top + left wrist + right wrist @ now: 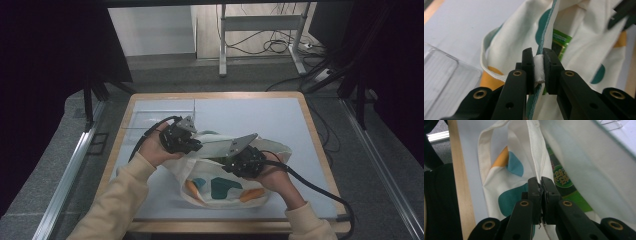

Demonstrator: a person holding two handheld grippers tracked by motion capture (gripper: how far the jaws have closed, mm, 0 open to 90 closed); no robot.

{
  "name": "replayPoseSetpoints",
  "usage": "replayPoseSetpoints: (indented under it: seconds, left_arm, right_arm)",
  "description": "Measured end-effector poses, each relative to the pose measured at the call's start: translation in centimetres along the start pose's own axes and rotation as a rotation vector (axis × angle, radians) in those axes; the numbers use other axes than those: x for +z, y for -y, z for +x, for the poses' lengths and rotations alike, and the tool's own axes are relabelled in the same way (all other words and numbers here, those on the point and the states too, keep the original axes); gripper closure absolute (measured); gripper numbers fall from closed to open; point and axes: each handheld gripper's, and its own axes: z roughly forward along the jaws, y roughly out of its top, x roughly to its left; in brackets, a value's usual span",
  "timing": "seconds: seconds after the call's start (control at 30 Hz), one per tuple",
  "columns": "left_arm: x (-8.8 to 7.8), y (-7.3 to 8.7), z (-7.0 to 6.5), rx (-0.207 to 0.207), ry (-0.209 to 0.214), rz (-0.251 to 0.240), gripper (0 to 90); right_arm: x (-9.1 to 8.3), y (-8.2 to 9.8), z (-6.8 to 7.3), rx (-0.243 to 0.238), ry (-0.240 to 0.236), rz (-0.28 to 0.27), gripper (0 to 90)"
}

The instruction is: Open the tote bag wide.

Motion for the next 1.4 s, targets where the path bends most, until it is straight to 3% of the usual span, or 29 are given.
replayPoseSetpoints:
  seconds: [0.17,0.6,0.73,0.87,1.03,1.1,1.2,1.4]
  left_arm:
    - [0.1,-0.3,0.3,-0.013,-0.046,-0.006,81.6]
    - [0.3,-0.6,0.9,-0.011,-0.057,0.004,81.8]
    - [0.4,-0.6,0.8,-0.016,-0.028,0.013,81.6]
    - [0.4,-0.7,0.6,-0.007,-0.027,0.011,80.3]
    - [1.2,-0.7,0.6,-0.008,0.017,0.025,71.8]
    - [1.6,-0.8,0.5,0.000,0.014,0.041,70.7]
    - [1.7,-0.9,0.3,0.003,0.011,0.049,79.1]
    - [1.5,-1.2,0.6,-0.012,-0.041,0.046,81.1]
  right_arm:
    - [0.1,0.2,0.6,-0.012,-0.008,0.003,85.4]
    - [0.1,1.1,1.1,0.007,-0.026,-0.030,85.4]
    - [0.1,1.1,1.1,0.011,-0.026,-0.031,85.4]
    - [0.0,1.1,1.1,0.014,-0.023,-0.032,85.4]
    - [0.1,1.1,0.9,0.012,-0.024,-0.041,85.4]
    - [0.2,1.1,0.9,0.011,-0.023,-0.040,85.4]
    - [0.1,1.1,0.9,0.011,-0.022,-0.040,85.4]
    - [0.0,1.2,1.6,-0.001,-0.038,-0.036,85.4]
